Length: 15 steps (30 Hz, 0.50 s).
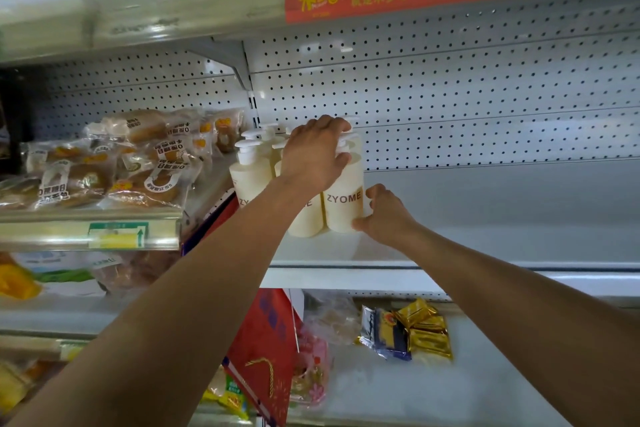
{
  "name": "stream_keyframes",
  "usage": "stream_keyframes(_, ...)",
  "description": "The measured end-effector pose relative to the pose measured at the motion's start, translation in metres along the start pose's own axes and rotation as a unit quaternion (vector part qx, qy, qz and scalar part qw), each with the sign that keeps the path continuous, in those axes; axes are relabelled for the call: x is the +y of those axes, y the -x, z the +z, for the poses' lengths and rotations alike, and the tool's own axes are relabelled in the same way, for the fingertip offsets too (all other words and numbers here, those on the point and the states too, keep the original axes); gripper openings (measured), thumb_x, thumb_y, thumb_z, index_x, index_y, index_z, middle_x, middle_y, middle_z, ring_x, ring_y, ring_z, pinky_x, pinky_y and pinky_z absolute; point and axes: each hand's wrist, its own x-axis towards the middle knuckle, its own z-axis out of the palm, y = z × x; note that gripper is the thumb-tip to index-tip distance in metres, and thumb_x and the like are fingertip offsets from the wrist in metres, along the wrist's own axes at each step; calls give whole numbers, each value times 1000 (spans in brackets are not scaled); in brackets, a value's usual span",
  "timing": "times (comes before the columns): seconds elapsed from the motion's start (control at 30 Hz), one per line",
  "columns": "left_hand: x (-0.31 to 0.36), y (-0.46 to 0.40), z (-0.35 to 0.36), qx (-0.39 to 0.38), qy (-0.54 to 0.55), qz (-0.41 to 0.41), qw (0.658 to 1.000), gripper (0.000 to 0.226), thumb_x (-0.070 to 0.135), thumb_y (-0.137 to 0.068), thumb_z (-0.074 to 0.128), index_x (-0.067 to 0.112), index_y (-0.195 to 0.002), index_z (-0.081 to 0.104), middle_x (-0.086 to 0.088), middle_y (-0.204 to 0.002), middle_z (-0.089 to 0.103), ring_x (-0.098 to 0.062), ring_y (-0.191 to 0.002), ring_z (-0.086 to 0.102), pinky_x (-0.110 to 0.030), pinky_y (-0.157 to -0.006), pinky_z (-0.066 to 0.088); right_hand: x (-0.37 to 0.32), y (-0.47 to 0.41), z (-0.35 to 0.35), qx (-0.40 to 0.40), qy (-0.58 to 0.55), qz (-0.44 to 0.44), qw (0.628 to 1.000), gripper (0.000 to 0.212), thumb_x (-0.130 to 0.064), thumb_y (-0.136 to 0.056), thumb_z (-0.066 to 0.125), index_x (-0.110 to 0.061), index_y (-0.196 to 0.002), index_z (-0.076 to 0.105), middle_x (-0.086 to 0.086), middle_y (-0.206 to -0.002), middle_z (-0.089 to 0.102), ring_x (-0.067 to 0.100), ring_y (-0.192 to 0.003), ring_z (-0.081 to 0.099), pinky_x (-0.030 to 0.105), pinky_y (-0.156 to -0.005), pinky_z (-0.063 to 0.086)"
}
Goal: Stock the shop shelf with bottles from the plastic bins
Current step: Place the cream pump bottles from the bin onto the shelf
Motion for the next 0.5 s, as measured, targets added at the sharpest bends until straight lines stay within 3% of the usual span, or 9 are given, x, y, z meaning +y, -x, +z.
stream_keyframes(0.1,12,27,0,48,16,7,999,37,27,-91,59,21,-127,54,1,-128,53,-20,-118,50,-34,-95,36,15,15,-16,3,83,-33,996,52,-23,-90,61,-17,-139,42,2,-136,51,22,-121,52,36,-97,46)
stream_keyframes(0.2,23,55,6,45,-1,20,999,32,28,-90,59,22,-122,58,2,-126,53,-19,-119,49,-33,-97,33,29,35,-36,18,164,-59,985,43,-27,-93,57,-23,-135,47,-4,-133,54,19,-117,55,32,-92,45)
stream_keyframes(0.37,46,90,14,-17,23,-10,1000,25,32,-92,57,27,-117,59,10,-114,61,-12,-99,59,-29,-84,39,57,73,-64,38,214,-110,970,36,-28,-95,54,-23,-130,52,-5,-129,58,17,-111,58,31,-87,47)
stream_keyframes(0.5,80,122,26,-88,64,-43,993,24,37,-91,59,29,-114,58,15,-105,64,-4,-85,56,-25,-72,44,81,109,-79,68,236,-150,958,30,-26,-95,53,-24,-125,57,-6,-124,61,14,-112,58,28,-85,44)
